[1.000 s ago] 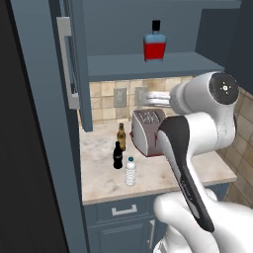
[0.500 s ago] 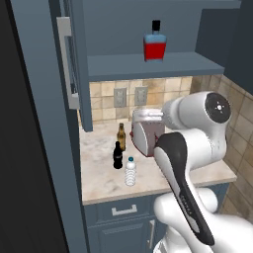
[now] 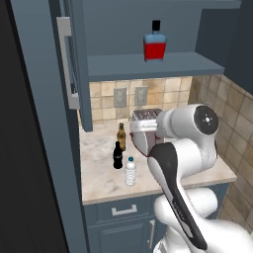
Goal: Sort all alcoholic drinks to one cabinet, and non-alcoholic drinks to the other.
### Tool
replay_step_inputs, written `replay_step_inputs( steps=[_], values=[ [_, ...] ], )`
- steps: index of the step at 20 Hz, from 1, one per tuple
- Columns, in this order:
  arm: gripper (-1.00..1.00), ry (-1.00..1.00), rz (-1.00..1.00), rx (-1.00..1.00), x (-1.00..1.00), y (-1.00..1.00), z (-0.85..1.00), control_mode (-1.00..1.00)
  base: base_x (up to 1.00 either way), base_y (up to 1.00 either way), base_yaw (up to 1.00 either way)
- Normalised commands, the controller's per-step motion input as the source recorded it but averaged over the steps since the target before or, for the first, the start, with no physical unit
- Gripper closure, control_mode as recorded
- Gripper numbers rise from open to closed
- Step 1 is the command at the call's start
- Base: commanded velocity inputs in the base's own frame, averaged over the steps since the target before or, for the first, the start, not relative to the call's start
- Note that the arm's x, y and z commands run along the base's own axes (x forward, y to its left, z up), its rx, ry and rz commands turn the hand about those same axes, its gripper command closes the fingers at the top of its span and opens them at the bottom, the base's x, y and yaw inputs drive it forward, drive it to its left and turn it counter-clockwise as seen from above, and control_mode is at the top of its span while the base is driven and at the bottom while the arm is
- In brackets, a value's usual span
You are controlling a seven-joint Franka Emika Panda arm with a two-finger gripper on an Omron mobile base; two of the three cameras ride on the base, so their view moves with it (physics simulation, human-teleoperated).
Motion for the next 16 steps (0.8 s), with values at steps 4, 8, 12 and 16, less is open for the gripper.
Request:
replay_step_inputs(
  steps=[4,8,12,16],
  values=[
    [-1.0,0.03,0.0,0.0,0.3,0.0,-0.24,-1.0,0.0,0.0,0.0],
    [-1.0,0.01,0.0,0.0,0.3,0.0,-0.24,-1.0,0.0,0.0,0.0],
    [-1.0,0.0,0.0,0.0,0.23,0.03,-0.15,-1.0,0.0,0.0,0.0],
    [-1.0,0.0,0.0,0.0,0.27,0.01,-0.11,-1.0,0.0,0.0,0.0]
  ],
)
